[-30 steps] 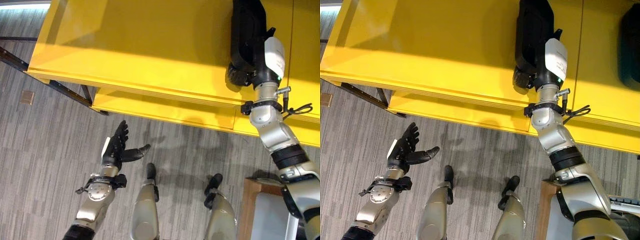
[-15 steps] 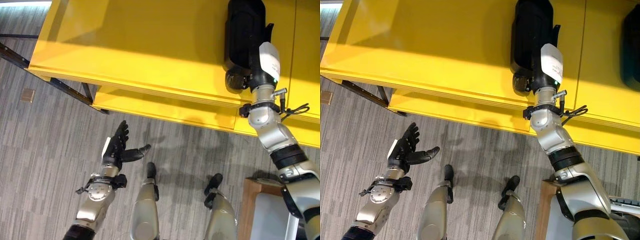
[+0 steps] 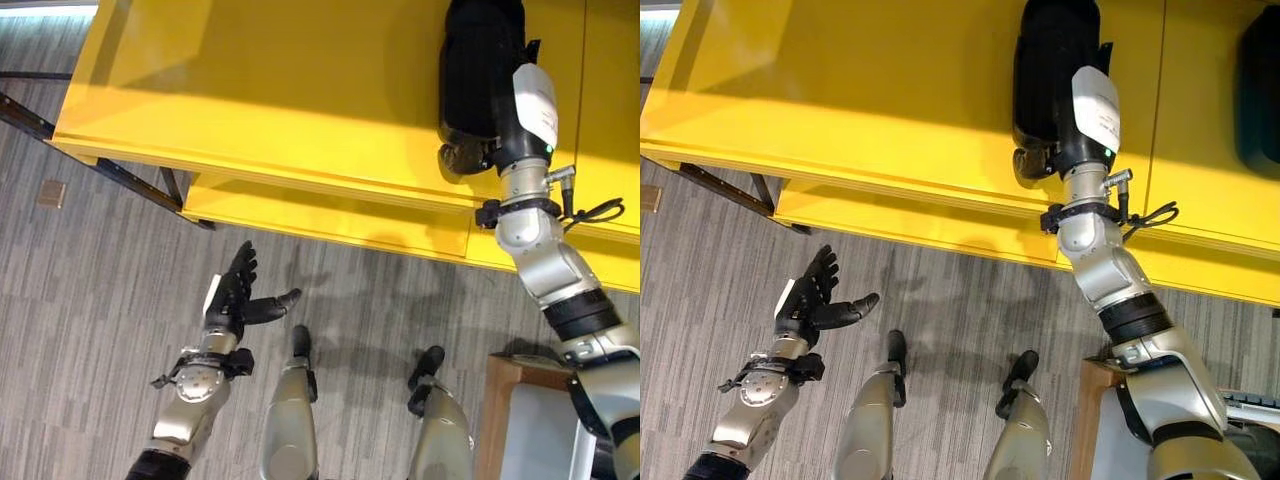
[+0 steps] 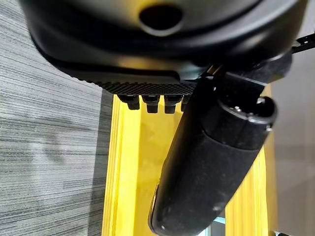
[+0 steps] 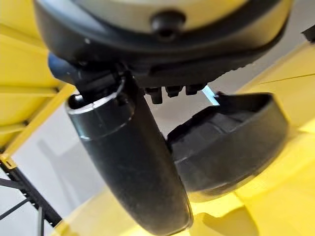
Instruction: Move parts from the plastic box to the shelf.
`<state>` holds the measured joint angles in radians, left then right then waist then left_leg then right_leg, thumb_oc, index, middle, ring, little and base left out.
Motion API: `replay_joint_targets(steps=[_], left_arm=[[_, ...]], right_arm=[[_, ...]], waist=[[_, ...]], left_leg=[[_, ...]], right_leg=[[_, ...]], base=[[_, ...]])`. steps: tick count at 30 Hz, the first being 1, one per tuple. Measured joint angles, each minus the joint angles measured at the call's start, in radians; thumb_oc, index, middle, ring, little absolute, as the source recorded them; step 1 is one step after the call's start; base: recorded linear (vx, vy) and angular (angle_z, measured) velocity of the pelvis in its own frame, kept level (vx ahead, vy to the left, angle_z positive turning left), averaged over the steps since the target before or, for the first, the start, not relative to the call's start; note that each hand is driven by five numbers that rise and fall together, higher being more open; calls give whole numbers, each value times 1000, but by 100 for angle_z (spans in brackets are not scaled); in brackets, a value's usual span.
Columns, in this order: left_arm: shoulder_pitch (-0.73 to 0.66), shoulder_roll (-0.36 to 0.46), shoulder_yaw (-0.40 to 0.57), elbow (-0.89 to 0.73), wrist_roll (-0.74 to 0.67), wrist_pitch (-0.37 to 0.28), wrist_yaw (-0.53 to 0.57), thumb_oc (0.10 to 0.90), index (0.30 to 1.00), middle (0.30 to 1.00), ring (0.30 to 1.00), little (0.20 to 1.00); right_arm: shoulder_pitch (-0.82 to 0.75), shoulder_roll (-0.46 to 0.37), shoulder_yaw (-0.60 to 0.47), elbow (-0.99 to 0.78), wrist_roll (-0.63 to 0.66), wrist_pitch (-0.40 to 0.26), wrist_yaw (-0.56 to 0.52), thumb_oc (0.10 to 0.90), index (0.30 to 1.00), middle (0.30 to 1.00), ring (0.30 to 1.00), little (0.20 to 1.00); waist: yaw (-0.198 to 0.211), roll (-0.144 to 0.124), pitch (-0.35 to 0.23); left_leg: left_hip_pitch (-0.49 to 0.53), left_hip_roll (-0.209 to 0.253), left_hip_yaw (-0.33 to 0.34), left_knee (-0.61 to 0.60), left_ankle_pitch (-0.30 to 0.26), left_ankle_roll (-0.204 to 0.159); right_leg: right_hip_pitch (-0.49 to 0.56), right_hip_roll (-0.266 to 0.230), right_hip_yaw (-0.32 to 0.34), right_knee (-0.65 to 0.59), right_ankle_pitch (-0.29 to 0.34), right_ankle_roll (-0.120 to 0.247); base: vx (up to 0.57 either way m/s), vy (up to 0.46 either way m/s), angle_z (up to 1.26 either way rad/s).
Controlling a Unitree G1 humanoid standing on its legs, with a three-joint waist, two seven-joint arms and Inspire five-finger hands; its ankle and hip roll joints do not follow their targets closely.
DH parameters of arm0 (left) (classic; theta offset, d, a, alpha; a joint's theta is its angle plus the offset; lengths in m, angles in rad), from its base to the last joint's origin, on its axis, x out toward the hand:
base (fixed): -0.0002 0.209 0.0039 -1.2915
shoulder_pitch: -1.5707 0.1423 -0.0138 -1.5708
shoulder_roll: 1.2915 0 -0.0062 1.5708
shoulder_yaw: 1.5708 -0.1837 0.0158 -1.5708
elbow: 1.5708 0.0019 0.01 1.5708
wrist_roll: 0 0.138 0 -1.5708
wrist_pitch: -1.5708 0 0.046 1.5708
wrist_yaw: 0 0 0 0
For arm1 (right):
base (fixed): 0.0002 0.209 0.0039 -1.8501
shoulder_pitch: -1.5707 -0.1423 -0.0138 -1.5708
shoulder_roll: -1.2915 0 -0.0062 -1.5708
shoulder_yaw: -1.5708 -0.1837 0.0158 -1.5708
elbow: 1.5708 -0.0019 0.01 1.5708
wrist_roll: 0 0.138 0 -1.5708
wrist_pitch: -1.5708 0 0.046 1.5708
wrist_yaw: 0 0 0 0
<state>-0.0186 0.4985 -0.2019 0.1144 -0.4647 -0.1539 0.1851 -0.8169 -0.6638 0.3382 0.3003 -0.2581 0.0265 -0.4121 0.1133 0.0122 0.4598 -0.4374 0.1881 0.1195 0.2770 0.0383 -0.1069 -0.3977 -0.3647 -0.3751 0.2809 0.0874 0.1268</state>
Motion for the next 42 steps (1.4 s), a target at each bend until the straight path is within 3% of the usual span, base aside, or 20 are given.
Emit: replay_joint_targets(steps=[12, 17, 23, 27, 31, 42], left_arm=[[16, -2, 11, 0, 3, 1, -1, 900, 1000, 1000, 1000, 1000], [11, -4, 14, -1, 10, 2, 0, 900, 1000, 1000, 1000, 1000], [12, -4, 15, -2, 26, 3, 0, 900, 1000, 1000, 1000, 1000], [16, -4, 14, -2, 42, 3, 0, 900, 1000, 1000, 1000, 1000], [38, -6, 15, -3, 49, 3, 1, 900, 1000, 1000, 1000, 1000], [53, -7, 16, -3, 88, 3, 6, 900, 1000, 1000, 1000, 1000]], right_arm=[[150, -30, -20, -164, -95, -17, 57, 900, 1000, 1000, 1000, 1000], [262, -31, -134, -344, -138, -34, 63, 900, 1000, 1000, 1000, 1000], [355, -28, -162, -457, -216, -68, 62, 900, 1000, 1000, 1000, 1000], [419, -25, -169, -496, -280, -92, 44, 900, 1000, 1000, 1000, 1000], [515, -4, -177, -556, -340, -119, 34, 900, 1000, 1000, 1000, 1000], [692, -3, -163, -571, -373, -137, 50, 900, 1000, 1000, 1000, 1000]], waist=[[-27, -11, 4], [-36, -21, 5], [-59, -31, 4], [-65, -34, 2], [-74, -53, -6], [-94, -71, -16]], left_leg=[[0, 2, 1, 19, -11, 7], [2, 3, 6, 40, -28, 8], [5, 5, 8, 55, -37, 10], [13, 11, 14, 71, -52, 7], [19, 19, 26, 80, -61, 5], [21, 22, 41, 85, -67, 7]], right_leg=[[3, 0, 6, 4, 1, -1], [8, 1, 15, 5, 2, 0], [15, 1, 18, 4, 4, 3], [23, 7, 27, 0, 7, 3], [24, 15, 40, -7, 10, 4], [24, 19, 54, -29, 26, 5]], base=[[0, 0, 0], [1, -4, -3], [0, 0, -1], [1, -3, -7], [-8, 0, -10], [-4, 1, -3]])
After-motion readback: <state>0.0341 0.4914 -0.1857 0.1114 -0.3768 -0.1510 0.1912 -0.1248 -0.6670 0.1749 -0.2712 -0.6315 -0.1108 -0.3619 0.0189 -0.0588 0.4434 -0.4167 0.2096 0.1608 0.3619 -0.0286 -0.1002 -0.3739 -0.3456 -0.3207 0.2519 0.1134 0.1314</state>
